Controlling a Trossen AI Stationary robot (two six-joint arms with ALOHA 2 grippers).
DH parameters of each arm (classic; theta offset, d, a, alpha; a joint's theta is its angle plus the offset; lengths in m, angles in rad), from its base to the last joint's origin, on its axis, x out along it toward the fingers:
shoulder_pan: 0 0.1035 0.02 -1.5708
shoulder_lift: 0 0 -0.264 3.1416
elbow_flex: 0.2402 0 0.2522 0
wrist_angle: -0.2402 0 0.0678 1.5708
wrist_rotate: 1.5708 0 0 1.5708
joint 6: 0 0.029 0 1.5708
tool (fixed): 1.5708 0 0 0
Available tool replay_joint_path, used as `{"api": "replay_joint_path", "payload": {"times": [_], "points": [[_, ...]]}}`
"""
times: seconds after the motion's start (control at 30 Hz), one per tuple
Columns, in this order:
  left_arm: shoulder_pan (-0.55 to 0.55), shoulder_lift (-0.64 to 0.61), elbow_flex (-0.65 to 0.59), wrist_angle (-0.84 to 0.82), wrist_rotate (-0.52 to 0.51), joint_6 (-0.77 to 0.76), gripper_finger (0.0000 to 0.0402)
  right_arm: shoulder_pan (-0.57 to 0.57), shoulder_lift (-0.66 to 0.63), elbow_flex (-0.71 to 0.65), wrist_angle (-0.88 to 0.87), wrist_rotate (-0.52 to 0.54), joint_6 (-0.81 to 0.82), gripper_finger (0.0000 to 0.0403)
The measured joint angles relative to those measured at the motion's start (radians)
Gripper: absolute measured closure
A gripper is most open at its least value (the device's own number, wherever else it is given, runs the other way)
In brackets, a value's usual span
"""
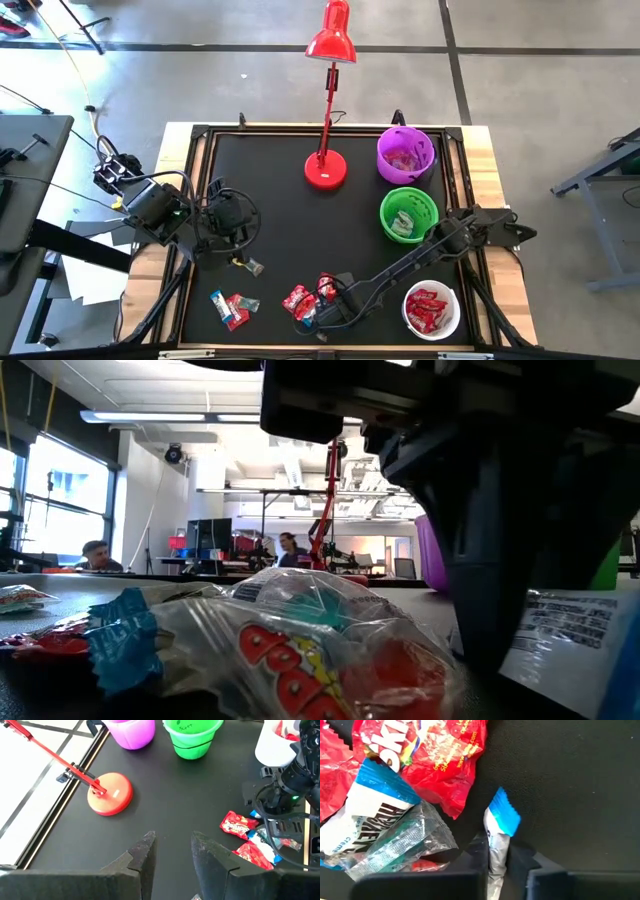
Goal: Organize candy in baskets
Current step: Put the white chocolate bar into the green bucket
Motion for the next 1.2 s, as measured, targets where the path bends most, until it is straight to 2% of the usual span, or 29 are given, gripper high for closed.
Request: {"api": "replay_joint_path", "payload": {"times": [0.07, 0.27, 0.47, 0.63, 0.73, 0.8, 0.9, 1.2], "points": [[0.0, 0.0, 0.0, 0.0, 0.0, 0.0, 0.0293, 0.0, 0.0, 0.0, -0.001, 0.0, -0.001, 0.0391], [0.0, 0.0, 0.0, 0.0, 0.0, -0.001, 0.0293, -0.001, 0.008, 0.069, -0.092, -0.006, -0.045, 0.0367], [0.0, 0.0, 0.0, 0.001, -0.03, -0.001, 0.0293, -0.02, 0.006, 0.249, -0.35, 0.042, -0.155, 0.0379], [0.0, 0.0, 0.0, 0.001, -0.046, -0.001, 0.0293, -0.044, 0.004, 0.441, -0.585, 0.157, -0.21, 0.0378], [0.0, 0.0, 0.0, 0.001, -0.047, -0.001, 0.0293, -0.064, -0.039, 0.446, -0.518, 0.248, -0.304, 0.0374], [0.0, 0.0, 0.0, 0.002, -0.047, -0.001, 0.0293, -0.079, -0.066, 0.439, -0.521, 0.273, -0.322, 0.0373], [0.0, 0.001, 0.0, 0.002, -0.047, 0.0, 0.0293, -0.103, -0.072, 0.45, -0.579, 0.272, -0.347, 0.0372], [0.0, 0.0, 0.0, 0.0, -0.05, 0.007, 0.0293, -0.178, -0.086, 0.453, -0.575, 0.262, -0.542, 0.0371]]}}
